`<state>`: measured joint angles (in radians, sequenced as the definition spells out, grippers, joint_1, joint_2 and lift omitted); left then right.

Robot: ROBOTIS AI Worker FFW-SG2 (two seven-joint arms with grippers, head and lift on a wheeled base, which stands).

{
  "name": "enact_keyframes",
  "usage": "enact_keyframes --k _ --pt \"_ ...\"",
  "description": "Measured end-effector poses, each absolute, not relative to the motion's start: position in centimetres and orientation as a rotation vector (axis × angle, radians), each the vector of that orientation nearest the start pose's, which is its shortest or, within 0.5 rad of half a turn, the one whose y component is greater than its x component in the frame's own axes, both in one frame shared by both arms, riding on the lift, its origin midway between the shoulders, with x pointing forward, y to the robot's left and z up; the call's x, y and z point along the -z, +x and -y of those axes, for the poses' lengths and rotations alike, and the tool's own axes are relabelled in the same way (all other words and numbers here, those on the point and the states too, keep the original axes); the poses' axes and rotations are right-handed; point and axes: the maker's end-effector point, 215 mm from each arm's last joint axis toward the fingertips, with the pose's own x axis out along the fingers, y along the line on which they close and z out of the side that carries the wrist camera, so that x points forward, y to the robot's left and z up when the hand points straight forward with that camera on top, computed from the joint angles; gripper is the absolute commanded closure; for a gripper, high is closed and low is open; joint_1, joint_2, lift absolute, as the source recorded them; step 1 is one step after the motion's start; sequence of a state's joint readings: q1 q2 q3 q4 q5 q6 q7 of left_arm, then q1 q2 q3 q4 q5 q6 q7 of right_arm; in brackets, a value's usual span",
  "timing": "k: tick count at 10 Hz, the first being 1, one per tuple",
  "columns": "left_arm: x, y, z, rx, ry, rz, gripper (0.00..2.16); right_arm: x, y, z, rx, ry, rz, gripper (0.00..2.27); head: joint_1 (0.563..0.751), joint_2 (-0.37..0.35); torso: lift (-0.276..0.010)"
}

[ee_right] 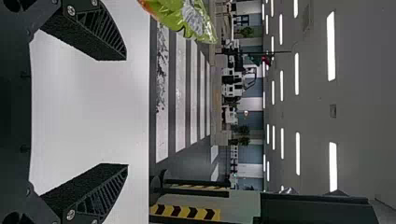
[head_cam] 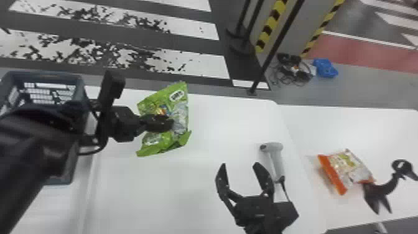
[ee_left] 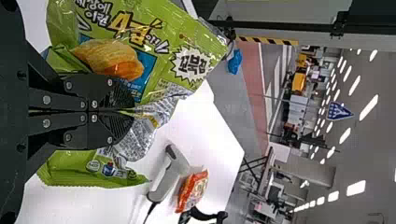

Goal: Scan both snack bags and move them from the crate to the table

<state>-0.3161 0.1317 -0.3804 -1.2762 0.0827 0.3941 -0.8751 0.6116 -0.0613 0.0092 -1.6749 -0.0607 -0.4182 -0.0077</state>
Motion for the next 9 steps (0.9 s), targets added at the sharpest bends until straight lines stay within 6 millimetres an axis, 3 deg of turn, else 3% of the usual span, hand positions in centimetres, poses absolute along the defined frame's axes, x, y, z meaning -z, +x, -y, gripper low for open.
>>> enact_keyframes --k 2,3,4,5,6,7,9 --pt "47.2 49.9 5.3 1.144 0.052 -0.54 2.13 45.4 36.5 24.2 -0.005 0.009 -0.088 0.12 0.695 -0.35 -0.037" --pt "49.1 48.7 6.4 1.137 0.066 -0.573 2.05 45.4 36.4 24.2 -0.004 0.008 -0.088 0.12 0.695 -0.35 -0.037" --pt "50.9 47.4 7.4 1.139 0.081 -0.602 1.82 45.4 36.4 24.2 -0.003 0.009 -0.088 0.12 0.695 -0.35 -0.037" --pt "52.2 46.3 8.2 1.142 0.096 -0.616 1.45 45.5 36.3 24.2 -0.003 0.01 -0.088 0.12 0.695 -0.35 -0.037" --pt "52.9 45.5 8.8 1.152 0.11 -0.611 0.3 45.5 36.3 24.1 -0.003 0.012 -0.088 0.12 0.695 -0.35 -0.037" --pt "53.2 45.4 9.1 1.151 0.117 -0.596 0.0 45.5 36.2 24.1 -0.003 0.013 -0.088 0.12 0.695 -0.35 -0.037" --pt "52.7 46.4 8.8 1.108 0.123 -0.555 0.03 45.5 36.1 24.1 -0.002 0.013 -0.089 0.12 0.695 -0.35 -0.037"
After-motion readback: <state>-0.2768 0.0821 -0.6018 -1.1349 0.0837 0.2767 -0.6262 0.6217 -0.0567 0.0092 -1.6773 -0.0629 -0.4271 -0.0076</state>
